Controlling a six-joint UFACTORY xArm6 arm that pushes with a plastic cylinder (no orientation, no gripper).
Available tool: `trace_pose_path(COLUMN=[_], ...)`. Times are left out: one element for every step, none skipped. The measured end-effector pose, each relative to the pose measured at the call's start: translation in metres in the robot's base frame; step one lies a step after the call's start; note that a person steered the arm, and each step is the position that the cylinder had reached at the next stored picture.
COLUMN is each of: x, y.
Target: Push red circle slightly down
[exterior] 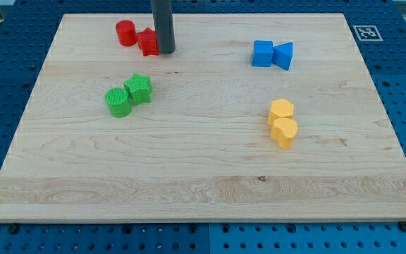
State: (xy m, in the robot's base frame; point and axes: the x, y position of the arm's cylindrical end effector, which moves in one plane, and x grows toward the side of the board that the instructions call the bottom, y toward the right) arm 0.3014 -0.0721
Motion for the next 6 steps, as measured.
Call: trace_pose_path(x=[-0.029,-0.061,-0.061,-0.068,-0.088,-0.105], y=[0.001,-0.006,-0.052,-0.107,-0.113,-0.128])
